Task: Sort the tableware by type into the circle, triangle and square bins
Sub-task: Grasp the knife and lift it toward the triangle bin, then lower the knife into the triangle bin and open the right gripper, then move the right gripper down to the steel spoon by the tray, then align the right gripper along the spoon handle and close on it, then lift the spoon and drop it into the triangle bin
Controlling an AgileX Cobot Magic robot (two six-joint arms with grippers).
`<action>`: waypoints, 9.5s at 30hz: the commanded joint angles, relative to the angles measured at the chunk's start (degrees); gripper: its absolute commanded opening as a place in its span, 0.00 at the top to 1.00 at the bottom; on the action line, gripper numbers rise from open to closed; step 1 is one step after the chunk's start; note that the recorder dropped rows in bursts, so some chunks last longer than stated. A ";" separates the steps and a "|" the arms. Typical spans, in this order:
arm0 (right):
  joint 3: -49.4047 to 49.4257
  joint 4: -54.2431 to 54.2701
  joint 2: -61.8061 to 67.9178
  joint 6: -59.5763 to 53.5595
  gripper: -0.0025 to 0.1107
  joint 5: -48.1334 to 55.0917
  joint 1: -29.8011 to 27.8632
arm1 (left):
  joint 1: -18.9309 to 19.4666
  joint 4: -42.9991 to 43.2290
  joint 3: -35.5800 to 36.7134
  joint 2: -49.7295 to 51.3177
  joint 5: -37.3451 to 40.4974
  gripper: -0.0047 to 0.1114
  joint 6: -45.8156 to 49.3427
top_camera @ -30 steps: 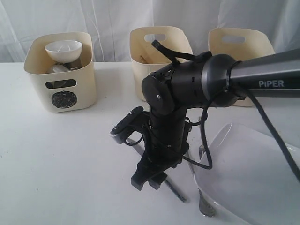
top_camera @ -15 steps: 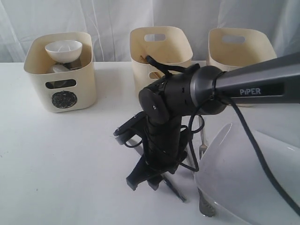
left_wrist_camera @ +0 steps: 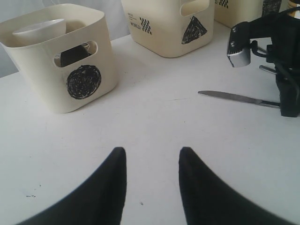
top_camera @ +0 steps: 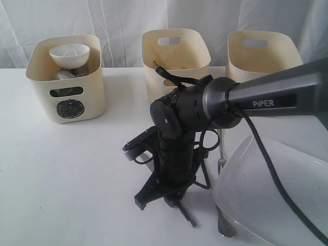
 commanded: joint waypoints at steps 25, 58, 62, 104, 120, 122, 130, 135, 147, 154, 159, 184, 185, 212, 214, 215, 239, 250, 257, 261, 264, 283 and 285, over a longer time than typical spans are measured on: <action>20.21 7.90 -24.59 5.94 0.98 -43.96 -2.21 | 0.07 -0.71 0.21 -0.28 -0.05 0.59 0.00; -13.30 7.90 -0.56 -4.18 0.98 -59.01 -20.16 | 0.07 -0.71 0.21 -0.28 -0.05 0.59 0.00; -18.95 7.90 3.43 -5.15 0.98 -56.91 -20.16 | 0.07 -0.71 0.21 -0.28 -0.05 0.59 0.00; 4.51 2.73 -10.65 -2.46 0.55 -6.96 -14.42 | 0.07 -0.71 0.21 -0.28 -0.05 0.59 0.00; 5.14 -1.98 -5.51 -2.46 0.55 -8.80 -14.42 | 0.07 -0.71 0.21 -0.28 -0.05 0.59 0.00; 5.14 -1.98 -5.51 -2.46 0.55 -8.84 -14.42 | 0.07 -0.71 0.21 -0.28 -0.05 0.59 0.00; 5.14 -0.60 -4.53 -2.57 0.55 -9.66 -14.42 | 0.07 -0.71 0.21 -0.28 -0.05 0.59 0.00; 5.14 0.00 -2.58 -2.57 0.55 -9.38 -14.42 | 0.07 -0.71 0.21 -0.28 -0.05 0.59 0.00; 5.14 7.10 -1.18 -3.03 0.78 -8.28 -14.42 | 0.07 -0.71 0.21 -0.28 -0.05 0.59 0.00; 5.04 13.24 -1.18 -5.23 0.93 -12.00 -13.47 | 0.07 -0.71 0.21 -0.28 -0.05 0.59 0.00; 5.04 19.42 -1.18 -8.08 0.98 -15.54 -12.62 | 0.07 -0.71 0.21 -0.28 -0.05 0.59 0.00; 4.83 14.53 -8.31 -8.08 0.96 -16.12 -12.73 | 0.07 -0.71 0.21 -0.28 -0.05 0.59 0.00; 4.83 14.15 -8.88 -8.08 0.93 -14.60 -12.73 | 0.07 -0.71 0.21 -0.28 -0.05 0.59 0.00; 5.07 3.21 -7.04 -4.39 0.65 -4.12 -8.13 | 0.07 -0.71 0.21 -0.28 -0.05 0.59 0.00; 5.07 3.17 -6.44 -4.25 0.65 -3.98 -7.99 | 0.07 -0.71 0.21 -0.28 -0.05 0.59 0.00; 5.07 3.17 -6.27 -4.25 0.65 -3.98 -7.99 | 0.07 -0.71 0.21 -0.28 -0.05 0.59 0.00; 5.07 6.44 -1.49 -4.39 0.85 -3.24 -7.61 | 0.07 -0.71 0.21 -0.28 -0.05 0.59 0.00; 5.17 14.38 -12.44 -7.93 0.98 -11.41 -7.61 | 0.07 -0.71 0.21 -0.28 -0.05 0.59 0.00; 5.17 10.51 -21.42 -8.06 0.98 -33.15 -11.42 | 0.07 -0.71 0.21 -0.28 -0.05 0.59 0.00; 5.17 10.51 -21.06 -8.06 0.98 -42.48 -14.33 | 0.07 -0.71 0.21 -0.28 -0.05 0.59 0.00; 5.17 10.51 -20.14 -8.06 0.98 -50.03 -16.03 | 0.07 -0.71 0.21 -0.28 -0.05 0.59 0.00; -19.51 10.62 1.32 -8.93 0.98 -55.88 -19.68 | 0.07 -0.71 0.21 -0.28 -0.05 0.59 0.00; -22.10 10.62 3.62 -9.43 0.98 -54.68 -20.02 | 0.07 -0.71 0.21 -0.28 -0.05 0.59 0.00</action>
